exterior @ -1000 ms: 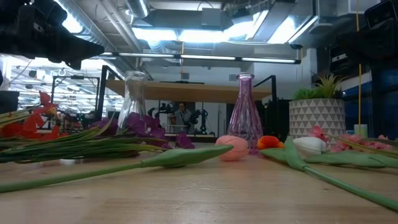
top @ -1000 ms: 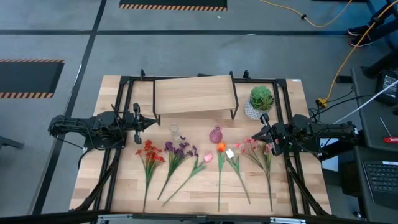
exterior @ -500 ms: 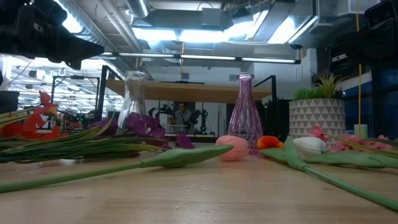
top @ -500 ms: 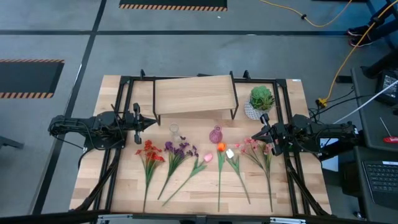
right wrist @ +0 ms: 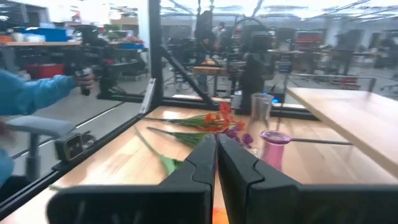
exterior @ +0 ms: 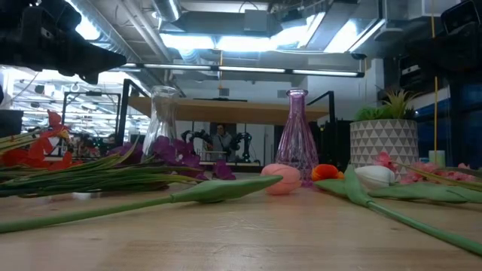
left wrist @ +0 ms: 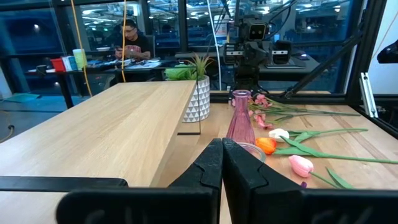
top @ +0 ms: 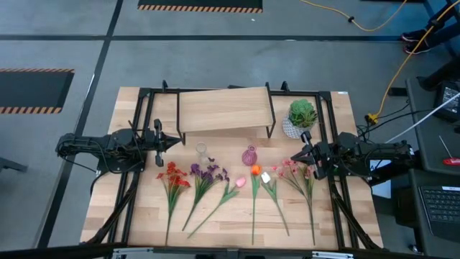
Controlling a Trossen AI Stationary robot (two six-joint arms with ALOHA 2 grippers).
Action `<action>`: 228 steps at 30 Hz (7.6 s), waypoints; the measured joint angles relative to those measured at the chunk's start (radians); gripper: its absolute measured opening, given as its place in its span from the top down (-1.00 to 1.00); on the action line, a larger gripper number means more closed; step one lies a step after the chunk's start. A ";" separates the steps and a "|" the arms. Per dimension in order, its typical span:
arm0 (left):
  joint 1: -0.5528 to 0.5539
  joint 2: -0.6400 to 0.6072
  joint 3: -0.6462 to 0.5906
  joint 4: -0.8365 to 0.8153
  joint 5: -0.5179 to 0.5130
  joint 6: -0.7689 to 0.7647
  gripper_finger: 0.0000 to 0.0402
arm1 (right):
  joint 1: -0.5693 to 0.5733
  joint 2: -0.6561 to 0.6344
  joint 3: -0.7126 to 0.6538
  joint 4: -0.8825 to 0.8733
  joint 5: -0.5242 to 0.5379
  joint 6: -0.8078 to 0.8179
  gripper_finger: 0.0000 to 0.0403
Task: Pick and place flowers into a vace then onto a shelf
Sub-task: Put the pink flowers into the pink vase
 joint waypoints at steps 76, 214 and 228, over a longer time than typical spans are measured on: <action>0.000 0.518 0.224 0.149 -0.010 0.046 0.98 | 0.073 0.695 0.602 -0.505 0.380 0.298 1.00; 0.000 0.518 0.224 0.285 0.039 0.119 0.98 | 0.949 1.719 0.905 -1.039 0.282 2.338 0.01; 0.000 0.518 0.224 0.285 0.039 0.109 0.98 | 0.914 1.725 0.906 -1.026 0.281 2.340 0.52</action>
